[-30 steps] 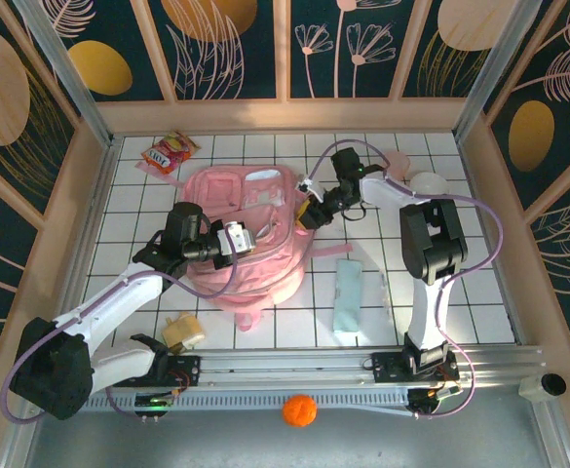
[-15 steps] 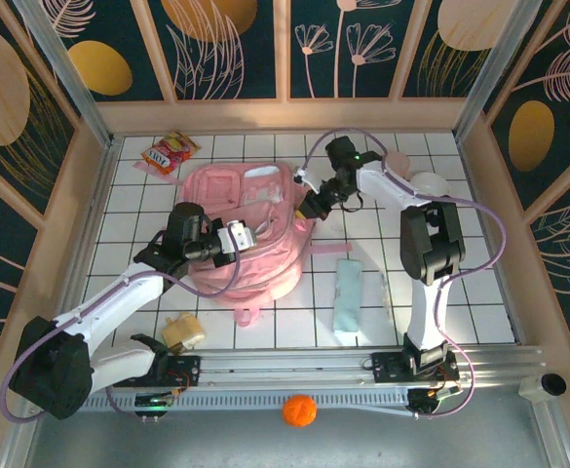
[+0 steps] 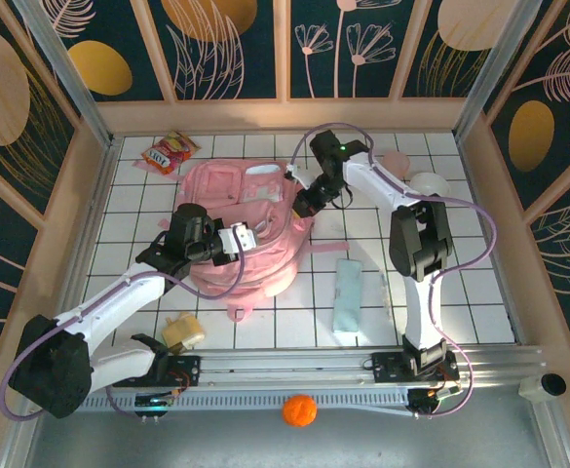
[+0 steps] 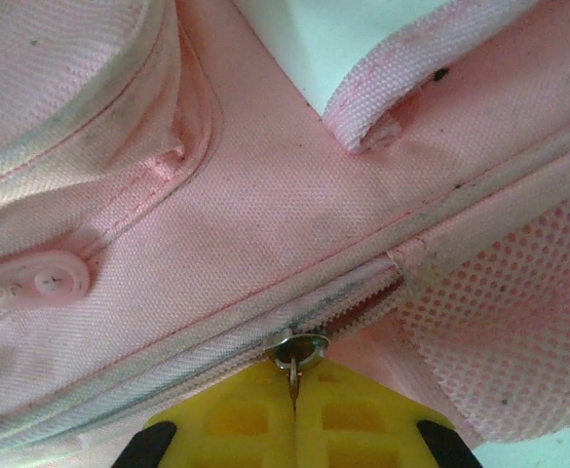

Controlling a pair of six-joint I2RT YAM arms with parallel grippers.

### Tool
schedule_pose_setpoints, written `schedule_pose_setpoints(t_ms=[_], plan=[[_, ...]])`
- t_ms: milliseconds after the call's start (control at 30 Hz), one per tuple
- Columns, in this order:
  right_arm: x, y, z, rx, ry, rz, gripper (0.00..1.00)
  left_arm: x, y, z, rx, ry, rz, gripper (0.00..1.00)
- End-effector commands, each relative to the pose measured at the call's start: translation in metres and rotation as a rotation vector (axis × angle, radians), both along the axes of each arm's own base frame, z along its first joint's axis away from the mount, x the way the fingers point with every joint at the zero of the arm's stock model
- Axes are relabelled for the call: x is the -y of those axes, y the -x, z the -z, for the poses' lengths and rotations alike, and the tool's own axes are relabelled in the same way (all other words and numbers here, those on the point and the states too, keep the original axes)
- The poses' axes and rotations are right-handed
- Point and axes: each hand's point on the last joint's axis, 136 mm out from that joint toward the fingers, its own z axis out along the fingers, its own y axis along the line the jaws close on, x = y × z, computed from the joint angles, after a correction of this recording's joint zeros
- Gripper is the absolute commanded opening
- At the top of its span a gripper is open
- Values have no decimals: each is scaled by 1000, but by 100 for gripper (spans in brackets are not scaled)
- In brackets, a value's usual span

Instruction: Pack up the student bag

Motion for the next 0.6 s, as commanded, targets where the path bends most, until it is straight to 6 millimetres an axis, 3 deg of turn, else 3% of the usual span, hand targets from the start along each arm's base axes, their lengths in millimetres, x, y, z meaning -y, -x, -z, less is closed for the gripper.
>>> schedule_pose_setpoints(t_ms=[0,233,567], plan=[[-7,17,-13,-103,-17,54,0,-6,-28,-28,51,99,-158,0],[-8,41,-20,-125,-79,75,0,-19,-50,-39,-23,234,-374,0],[-19,69,-54,-113,-194,66,0,-24,-62,-33,-25,208,-476,0]])
